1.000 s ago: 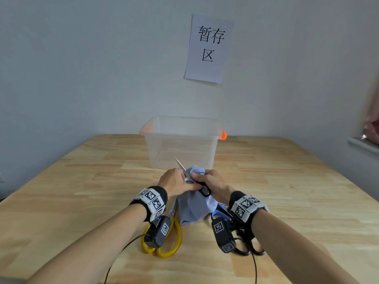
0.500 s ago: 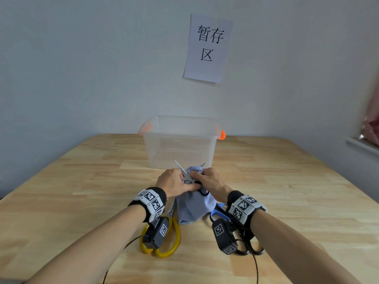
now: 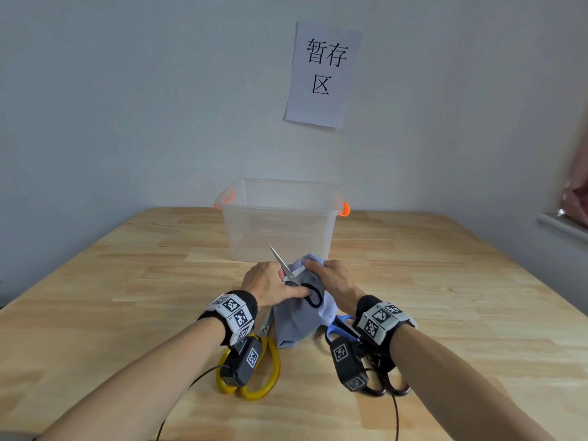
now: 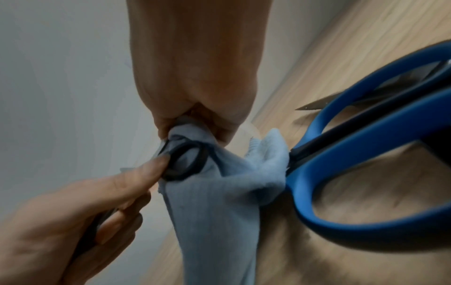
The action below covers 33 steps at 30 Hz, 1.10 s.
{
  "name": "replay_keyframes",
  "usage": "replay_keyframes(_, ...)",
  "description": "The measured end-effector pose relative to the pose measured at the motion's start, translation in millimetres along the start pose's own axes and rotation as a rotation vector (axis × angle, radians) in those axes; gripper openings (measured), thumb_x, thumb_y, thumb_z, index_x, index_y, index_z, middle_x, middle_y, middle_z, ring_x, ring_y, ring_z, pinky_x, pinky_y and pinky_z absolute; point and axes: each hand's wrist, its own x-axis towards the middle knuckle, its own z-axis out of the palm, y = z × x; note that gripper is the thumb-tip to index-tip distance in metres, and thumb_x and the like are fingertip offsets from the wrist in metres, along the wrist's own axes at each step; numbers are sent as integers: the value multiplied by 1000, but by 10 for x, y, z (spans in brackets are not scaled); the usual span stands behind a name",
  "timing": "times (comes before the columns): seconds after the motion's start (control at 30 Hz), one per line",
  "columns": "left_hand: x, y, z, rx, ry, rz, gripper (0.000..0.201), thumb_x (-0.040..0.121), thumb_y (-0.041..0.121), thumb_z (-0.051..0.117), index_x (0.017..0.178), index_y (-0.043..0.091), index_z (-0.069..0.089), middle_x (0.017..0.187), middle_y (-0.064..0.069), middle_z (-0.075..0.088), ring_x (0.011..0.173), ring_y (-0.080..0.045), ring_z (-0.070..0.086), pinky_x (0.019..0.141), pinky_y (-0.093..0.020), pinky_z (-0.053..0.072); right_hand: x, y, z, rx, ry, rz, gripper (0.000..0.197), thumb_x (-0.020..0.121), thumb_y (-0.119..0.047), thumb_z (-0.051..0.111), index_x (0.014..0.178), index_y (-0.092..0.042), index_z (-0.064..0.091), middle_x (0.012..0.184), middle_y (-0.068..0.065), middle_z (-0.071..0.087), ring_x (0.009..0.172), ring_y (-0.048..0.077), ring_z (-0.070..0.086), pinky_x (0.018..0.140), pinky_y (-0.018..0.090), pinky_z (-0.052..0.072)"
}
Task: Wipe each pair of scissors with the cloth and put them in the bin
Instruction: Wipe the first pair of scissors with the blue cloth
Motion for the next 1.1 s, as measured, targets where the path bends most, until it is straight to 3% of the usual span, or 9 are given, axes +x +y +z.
replay_keyframes(0.2,22,-20,-5,-25,16,-21,54,65,53,85,58,20,43,59,7,45,58,-14,44,53,-29,30,-60,50,124,-53,-139,40,30,92,-33,69,76,-8,74,76,12,67,71,19,61,66,28,50)
replay_keyframes(0.43,2,-19,-10,-85,15,-35,51,67,52,85,61,21,45,61,8,48,58,-12,46,55,-29,32,-7,40,119,85,-63,29,25,94,-25,67,79,-5,72,69,4,69,66,15,64,60,22,53)
replay_keyframes(0.5,25,-57,12,-100,20,-39,52,65,52,86,60,21,44,59,7,47,59,-15,46,54,-30,31,-2,92,147,7,-101,50,35,91,-39,69,80,-6,73,69,9,67,66,16,61,61,26,51)
replay_keyframes(0.57,33,-94,28,-82,20,-36,54,62,53,86,59,20,44,60,6,46,61,-18,47,54,-31,31,-35,122,190,-105,-145,63,49,79,-57,72,80,-8,76,80,21,71,72,21,63,71,37,53)
replay_keyframes(0.6,26,-104,35,-67,20,-31,54,62,53,86,60,20,43,60,6,46,62,-18,47,54,-31,31,-45,126,195,-113,-146,62,51,77,-58,73,82,-7,77,86,23,72,76,22,65,76,40,55)
replay_keyframes(0.73,-12,-88,32,-65,21,-27,55,64,54,86,62,21,43,66,3,51,63,-17,48,59,-30,34,-41,35,76,70,-63,43,27,94,-27,67,85,-3,73,79,10,74,72,19,69,68,28,57)
replay_keyframes(0.83,5,-126,30,-67,20,-38,56,62,56,86,63,21,43,67,4,50,64,-17,47,59,-31,34,-38,30,72,63,-52,54,28,94,-30,67,84,-4,73,75,8,74,67,17,70,62,27,57)
replay_keyframes(0.97,31,-188,38,-87,22,-56,56,60,55,87,61,21,42,61,6,45,59,-16,44,54,-31,30,-88,109,251,-125,-121,29,46,77,-58,70,82,-13,78,88,16,75,85,31,69,83,45,57)
replay_keyframes(1.1,37,-175,30,-92,33,-54,57,60,57,86,60,21,43,59,7,47,59,-16,46,54,-30,32,-10,75,149,110,-79,28,34,95,-26,66,98,7,73,96,24,73,89,35,69,89,45,55)
